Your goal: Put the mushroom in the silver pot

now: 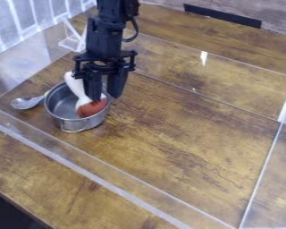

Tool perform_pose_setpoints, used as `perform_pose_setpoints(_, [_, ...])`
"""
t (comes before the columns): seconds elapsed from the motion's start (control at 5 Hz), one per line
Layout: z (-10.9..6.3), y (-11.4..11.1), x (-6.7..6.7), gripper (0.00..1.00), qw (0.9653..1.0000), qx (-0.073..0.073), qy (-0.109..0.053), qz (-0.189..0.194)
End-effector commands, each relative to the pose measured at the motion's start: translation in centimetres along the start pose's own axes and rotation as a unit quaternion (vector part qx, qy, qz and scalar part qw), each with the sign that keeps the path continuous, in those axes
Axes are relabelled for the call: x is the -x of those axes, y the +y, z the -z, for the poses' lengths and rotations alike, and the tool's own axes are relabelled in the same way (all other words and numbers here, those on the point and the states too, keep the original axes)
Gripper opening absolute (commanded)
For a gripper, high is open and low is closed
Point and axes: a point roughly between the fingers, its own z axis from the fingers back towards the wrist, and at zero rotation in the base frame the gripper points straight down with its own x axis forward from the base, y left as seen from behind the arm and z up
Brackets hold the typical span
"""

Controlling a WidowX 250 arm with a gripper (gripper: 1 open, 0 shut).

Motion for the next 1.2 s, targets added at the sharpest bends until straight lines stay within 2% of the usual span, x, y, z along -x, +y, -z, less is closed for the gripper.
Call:
perform_pose_setpoints(0.0, [-3.5, -0.3, 0.4, 1.00, 0.9995, 0.031, -0.008, 0.004])
perform_pose_setpoints(0.2, [-4.3, -0.7, 0.4, 1.00, 0.9995, 0.031, -0.007, 0.004])
perform_pose_setpoints(0.4, [-6.0, -0.9, 1.3, 1.00, 0.9992, 0.039, -0.001, -0.005])
perform_pose_setpoints(0.8, [-8.0, -2.5, 2.7, 1.00, 0.9978, 0.060, -0.001, 0.028])
perform_pose_setpoints(1.0, [-9.4, -2.6, 2.3, 1.00, 0.9968, 0.068, -0.002, 0.042])
